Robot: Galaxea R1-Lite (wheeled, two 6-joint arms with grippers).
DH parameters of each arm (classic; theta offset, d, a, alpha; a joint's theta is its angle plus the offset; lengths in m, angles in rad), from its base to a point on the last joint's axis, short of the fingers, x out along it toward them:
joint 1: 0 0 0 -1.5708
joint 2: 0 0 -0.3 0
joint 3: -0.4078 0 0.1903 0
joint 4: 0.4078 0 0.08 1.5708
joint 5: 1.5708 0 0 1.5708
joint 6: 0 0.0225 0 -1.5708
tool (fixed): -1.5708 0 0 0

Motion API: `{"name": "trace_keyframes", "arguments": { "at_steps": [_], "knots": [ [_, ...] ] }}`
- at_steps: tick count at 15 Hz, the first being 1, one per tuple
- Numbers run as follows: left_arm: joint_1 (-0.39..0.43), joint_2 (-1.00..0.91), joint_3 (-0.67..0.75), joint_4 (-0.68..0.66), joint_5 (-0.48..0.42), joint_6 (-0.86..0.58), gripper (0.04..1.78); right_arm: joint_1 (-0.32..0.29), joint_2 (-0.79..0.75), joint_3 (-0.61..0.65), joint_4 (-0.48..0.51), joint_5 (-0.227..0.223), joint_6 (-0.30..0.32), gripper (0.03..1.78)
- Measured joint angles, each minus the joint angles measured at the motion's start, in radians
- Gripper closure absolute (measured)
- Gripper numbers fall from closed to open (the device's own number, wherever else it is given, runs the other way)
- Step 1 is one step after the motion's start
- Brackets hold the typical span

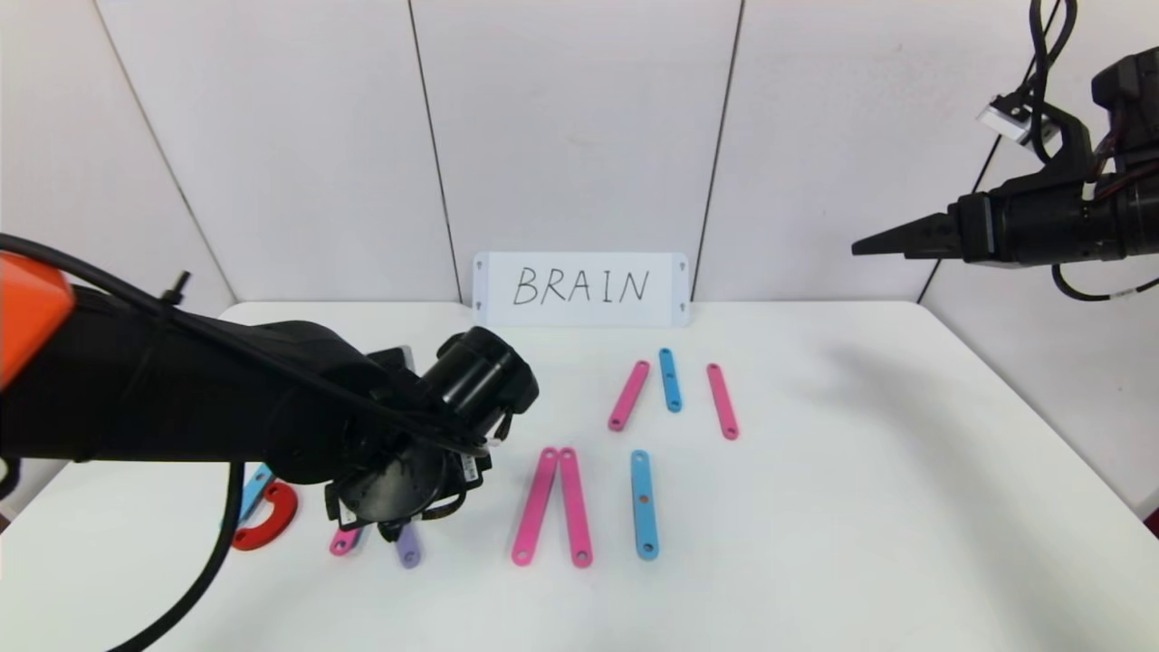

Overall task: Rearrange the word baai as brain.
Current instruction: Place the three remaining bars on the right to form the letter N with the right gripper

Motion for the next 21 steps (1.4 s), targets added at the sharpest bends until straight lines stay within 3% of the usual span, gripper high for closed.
{"name": "trace_keyframes", "arguments": {
  "at_steps": [4,7,10,16,21],
  "knots": [
    [0.054,-0.119,-0.031,-0.010,-0.235,0.255,0.08,0.013,-0.020,0.035,-0.005,0.003,-0.051,0.08],
    [0.156,-0.197,-0.071,-0.015,-0.466,0.453,0.08,0.018,-0.030,0.042,-0.005,0.007,-0.069,0.08],
    [0.246,-0.234,-0.126,-0.018,-0.635,0.614,0.08,0.040,-0.039,0.057,-0.011,0.001,-0.067,0.08],
    [0.391,-0.205,-0.206,-0.021,-0.814,0.907,0.08,0.060,-0.050,0.065,-0.007,-0.001,-0.067,0.08],
    [0.443,-0.146,-0.302,-0.040,-0.870,0.950,0.08,0.068,-0.048,0.064,-0.006,-0.006,-0.066,0.08]
  ]
}}
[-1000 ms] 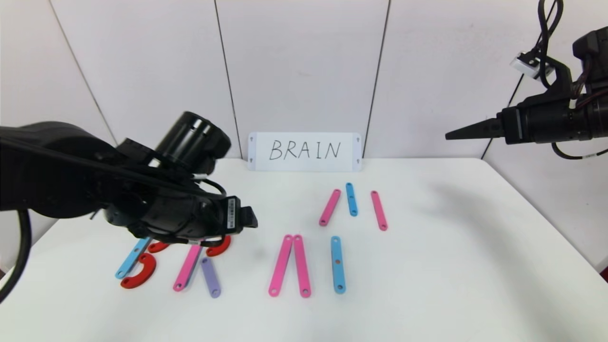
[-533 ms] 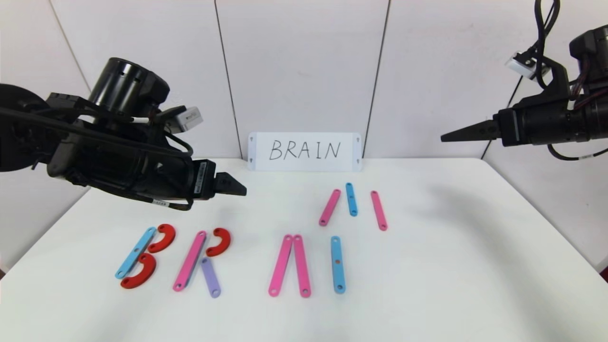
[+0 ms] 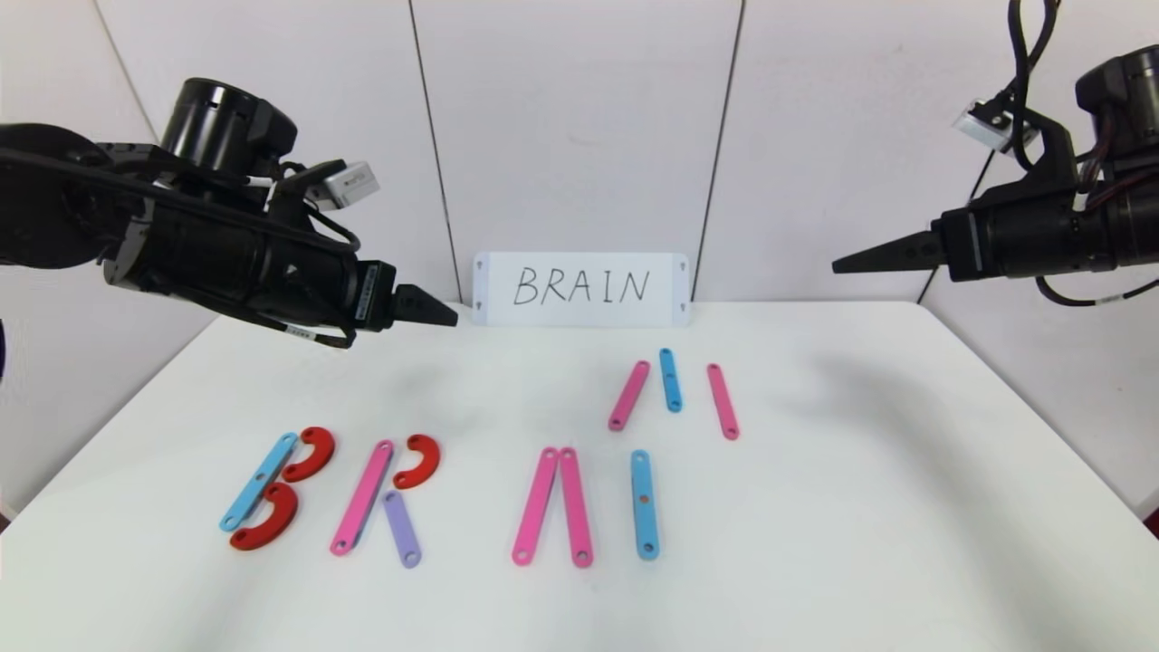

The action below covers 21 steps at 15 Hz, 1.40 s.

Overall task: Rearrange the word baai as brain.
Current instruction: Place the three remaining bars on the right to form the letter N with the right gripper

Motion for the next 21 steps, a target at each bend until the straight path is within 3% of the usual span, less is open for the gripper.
{"name": "trace_keyframes", "arguments": {
  "at_steps": [3,5,7,10,16,21],
  "knots": [
    [0.043,0.014,-0.014,-0.002,-0.001,0.003,0.08,0.008,-0.003,-0.001,0.003,-0.004,0.005,0.08],
    [0.062,0.014,-0.018,-0.002,-0.001,0.023,0.08,0.032,-0.002,-0.002,0.004,-0.047,0.012,0.08],
    [0.068,0.005,-0.019,-0.002,0.002,0.065,0.08,0.077,0.002,-0.001,0.007,-0.124,0.037,0.08],
    [0.095,-0.003,-0.020,-0.002,0.005,0.088,0.08,0.163,0.002,0.001,0.002,-0.238,0.126,0.08],
    [0.106,-0.040,-0.018,0.001,-0.001,0.092,0.08,0.374,0.066,-0.001,-0.026,-0.565,0.305,0.08],
    [0.106,-0.035,-0.022,-0.002,-0.001,0.092,0.08,0.512,0.194,0.040,-0.191,-0.731,0.418,0.08]
  ]
}}
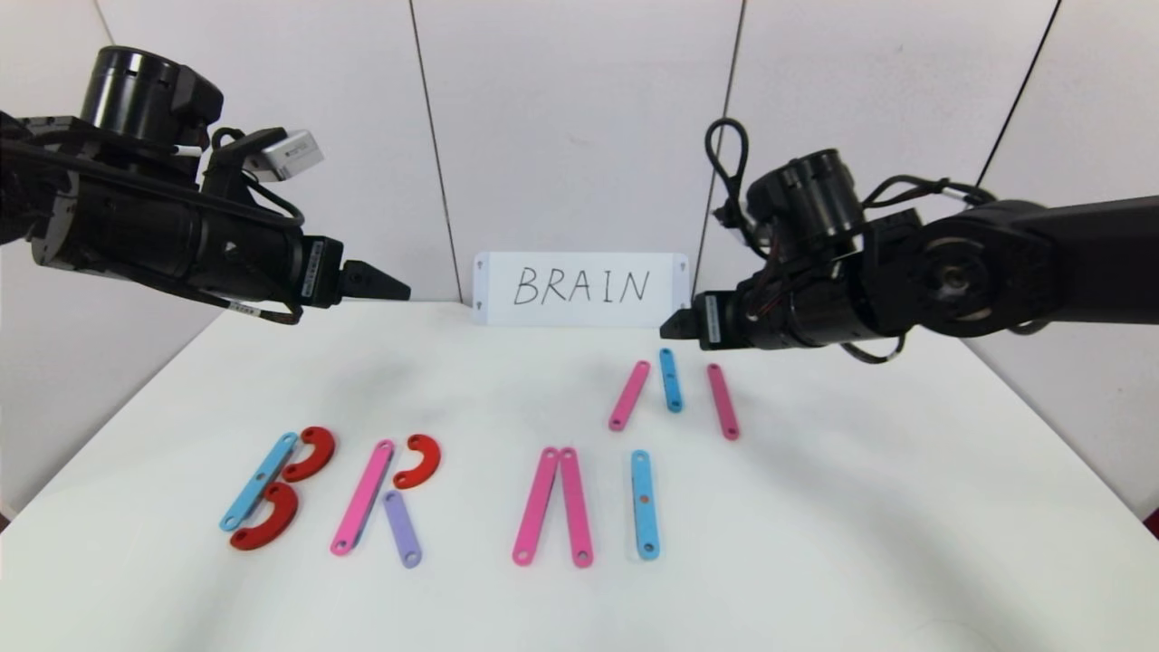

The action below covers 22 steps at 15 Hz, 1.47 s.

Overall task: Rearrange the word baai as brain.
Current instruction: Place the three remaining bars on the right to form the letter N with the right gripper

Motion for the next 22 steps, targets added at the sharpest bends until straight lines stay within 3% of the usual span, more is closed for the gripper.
{"name": "trace_keyframes", "arguments": {
  "at_steps": [2,9,22],
  "knots": [
    [-0.001,0.004,-0.002,0.000,-0.001,0.000,0.08,0.042,0.063,-0.004,-0.058,-0.042,0.031,0.08],
    [-0.017,0.011,0.003,0.000,-0.001,0.000,0.08,0.090,0.271,-0.155,-0.053,-0.126,0.082,0.08],
    [-0.037,0.021,0.004,0.001,0.000,0.000,0.08,0.137,0.405,-0.227,-0.054,-0.162,0.045,0.08]
  ]
}}
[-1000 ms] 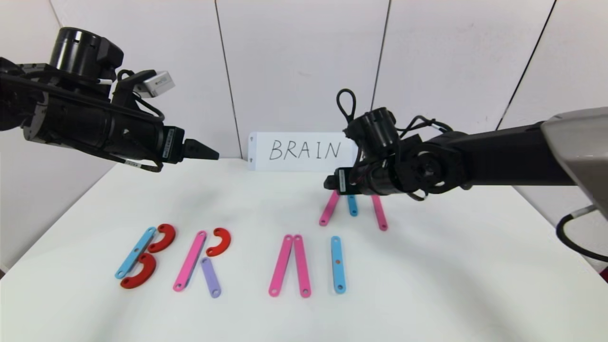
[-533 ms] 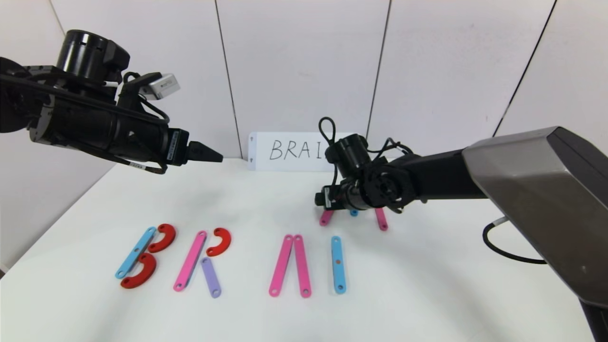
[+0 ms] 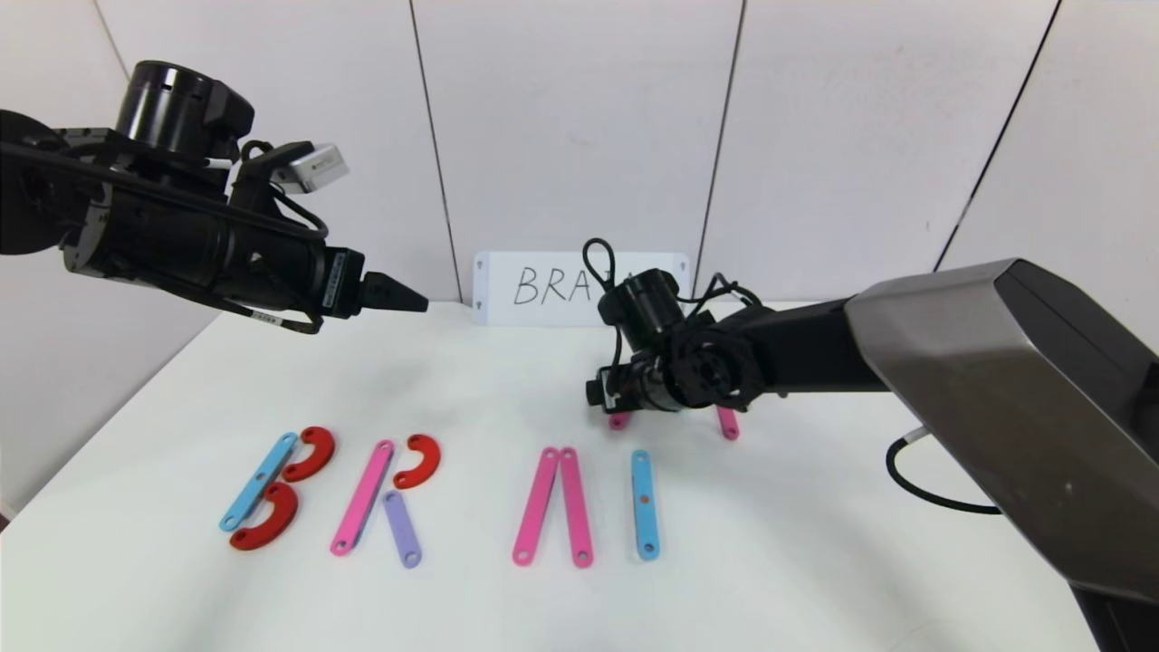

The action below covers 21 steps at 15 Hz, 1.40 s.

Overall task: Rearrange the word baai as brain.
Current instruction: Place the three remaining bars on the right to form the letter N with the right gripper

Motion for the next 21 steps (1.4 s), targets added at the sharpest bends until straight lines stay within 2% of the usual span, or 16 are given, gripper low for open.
{"name": "trace_keyframes", "arguments": {
  "at_steps": [6,8,12,15,17,18,21],
  "knots": [
    [-0.001,-0.001,0.000,0.001,-0.001,0.000,0.08,0.011,0.041,-0.039,0.002,-0.008,0.009,0.08],
    [-0.002,-0.001,0.000,0.001,-0.001,0.000,0.08,0.011,0.049,-0.041,-0.001,-0.007,0.013,0.14],
    [-0.009,-0.002,0.003,0.002,-0.001,0.000,0.08,0.010,0.057,-0.042,-0.007,-0.008,0.016,0.59],
    [-0.011,-0.004,0.003,0.002,-0.001,0.000,0.08,0.011,0.057,-0.042,-0.007,-0.009,0.019,1.15],
    [-0.011,-0.007,0.003,0.002,-0.001,0.000,0.08,0.011,0.056,-0.042,-0.007,-0.009,0.020,1.43],
    [-0.011,-0.009,0.003,0.002,-0.001,0.000,0.08,0.011,0.056,-0.042,-0.007,-0.010,0.020,1.50],
    [-0.011,-0.015,0.005,0.003,-0.001,0.000,0.08,0.011,0.050,-0.040,-0.005,-0.014,0.021,1.51]
  ]
}}
